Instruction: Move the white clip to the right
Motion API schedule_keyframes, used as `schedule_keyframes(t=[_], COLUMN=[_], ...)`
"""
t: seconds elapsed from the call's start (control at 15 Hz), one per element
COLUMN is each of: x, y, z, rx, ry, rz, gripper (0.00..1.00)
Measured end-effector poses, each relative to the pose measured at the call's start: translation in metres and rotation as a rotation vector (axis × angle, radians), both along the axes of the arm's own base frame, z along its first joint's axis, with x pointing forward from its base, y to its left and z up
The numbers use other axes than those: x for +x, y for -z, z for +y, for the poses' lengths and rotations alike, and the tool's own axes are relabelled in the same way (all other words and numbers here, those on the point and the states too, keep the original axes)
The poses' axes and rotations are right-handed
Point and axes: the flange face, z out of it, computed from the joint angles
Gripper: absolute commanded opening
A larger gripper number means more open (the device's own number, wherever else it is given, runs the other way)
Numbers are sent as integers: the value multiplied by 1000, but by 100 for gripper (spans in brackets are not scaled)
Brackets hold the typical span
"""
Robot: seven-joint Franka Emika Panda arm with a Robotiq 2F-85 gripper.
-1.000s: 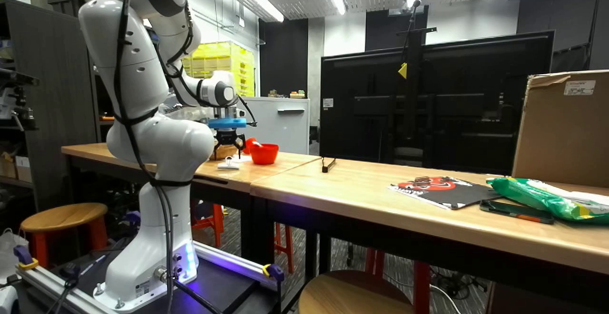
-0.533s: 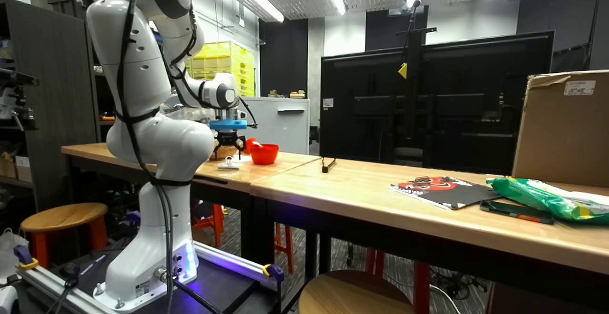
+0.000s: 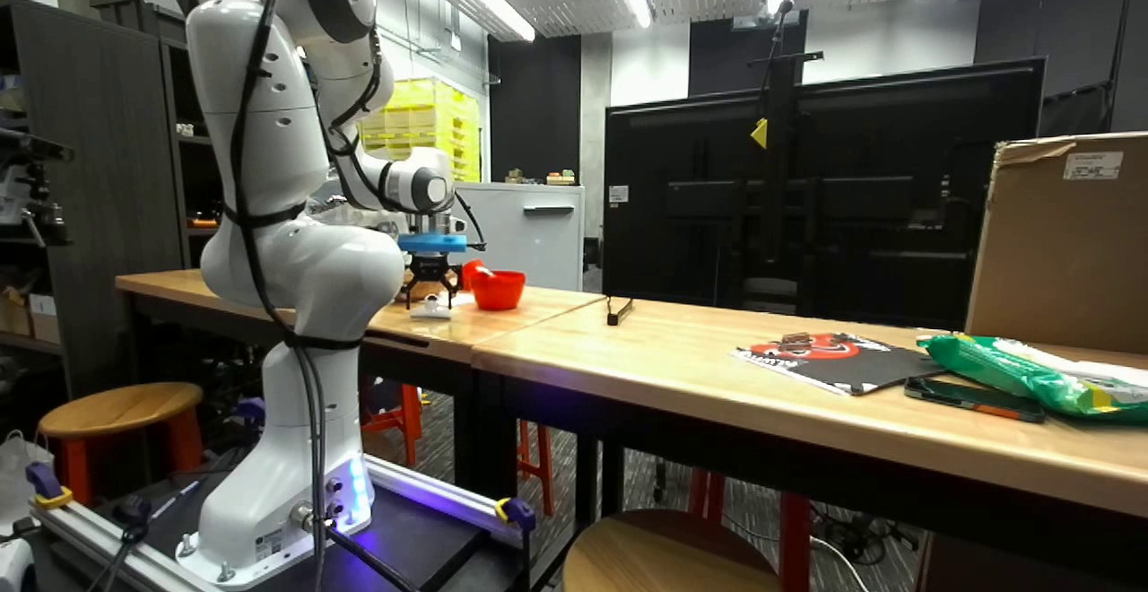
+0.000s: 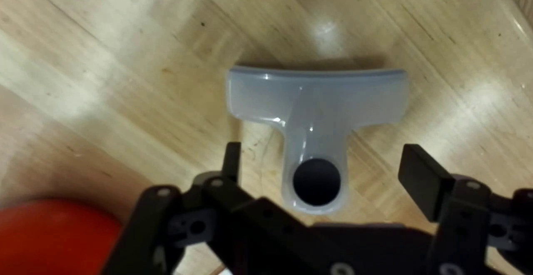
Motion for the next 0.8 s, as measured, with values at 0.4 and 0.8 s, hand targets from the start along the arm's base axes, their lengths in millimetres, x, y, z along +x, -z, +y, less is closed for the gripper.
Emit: schedule_keyframes(t=[0.4,0.8], x=[7,9], y=[-2,-3], z=[0,-3], rx=[5,8], ry=[8,19], rz=[-14,-25], gripper=[18,10])
